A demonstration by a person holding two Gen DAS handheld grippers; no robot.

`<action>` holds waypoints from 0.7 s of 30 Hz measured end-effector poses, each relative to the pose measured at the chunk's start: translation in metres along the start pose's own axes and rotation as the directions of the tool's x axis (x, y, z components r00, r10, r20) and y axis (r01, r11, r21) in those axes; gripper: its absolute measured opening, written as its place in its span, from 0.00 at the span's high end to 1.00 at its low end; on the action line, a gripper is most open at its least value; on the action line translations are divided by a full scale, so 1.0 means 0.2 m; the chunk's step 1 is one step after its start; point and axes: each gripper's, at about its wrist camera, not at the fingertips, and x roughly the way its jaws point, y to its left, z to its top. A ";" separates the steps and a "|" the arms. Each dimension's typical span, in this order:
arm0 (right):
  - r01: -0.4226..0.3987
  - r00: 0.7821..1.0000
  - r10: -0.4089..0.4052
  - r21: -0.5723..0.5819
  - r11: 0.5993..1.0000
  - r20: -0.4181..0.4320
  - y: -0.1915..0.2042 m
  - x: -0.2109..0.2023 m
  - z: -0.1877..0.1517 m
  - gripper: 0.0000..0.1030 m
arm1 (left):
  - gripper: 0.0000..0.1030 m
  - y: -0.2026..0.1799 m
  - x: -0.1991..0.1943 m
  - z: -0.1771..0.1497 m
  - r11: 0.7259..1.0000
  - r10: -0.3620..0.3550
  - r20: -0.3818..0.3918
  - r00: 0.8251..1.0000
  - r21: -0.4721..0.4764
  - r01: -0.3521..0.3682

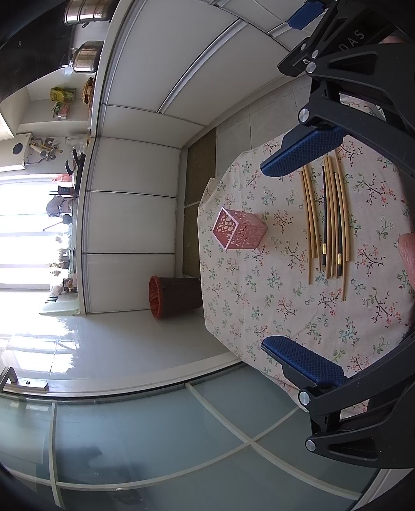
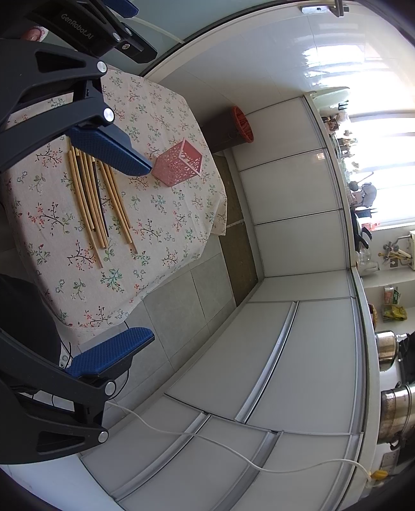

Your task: Organize utensils

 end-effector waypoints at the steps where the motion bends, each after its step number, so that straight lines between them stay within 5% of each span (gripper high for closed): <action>1: 0.000 1.000 0.000 0.000 1.000 -0.001 0.00 0.00 0.00 0.10 | 0.07 0.00 0.00 0.00 1.000 0.000 -0.002 1.000 0.001 0.000; 10: -0.002 1.000 0.002 0.009 1.000 -0.020 -0.01 0.01 0.02 0.10 | 0.07 -0.01 0.02 0.01 1.000 -0.007 -0.022 1.000 0.003 0.007; 14: -0.057 0.995 0.064 0.085 0.995 -0.078 -0.08 0.07 0.08 0.09 | 0.07 -0.02 0.16 0.09 0.997 -0.060 -0.137 0.989 0.039 0.066; 17: -0.079 0.987 0.101 0.164 0.983 -0.125 -0.15 0.17 0.14 0.08 | 0.07 -0.06 0.42 0.17 0.984 -0.116 -0.314 0.942 0.096 0.153; 21: -0.100 0.962 0.164 0.281 0.954 -0.217 -0.26 0.42 0.14 0.08 | 0.07 -0.14 0.89 0.13 0.966 -0.139 -0.561 0.816 0.105 0.237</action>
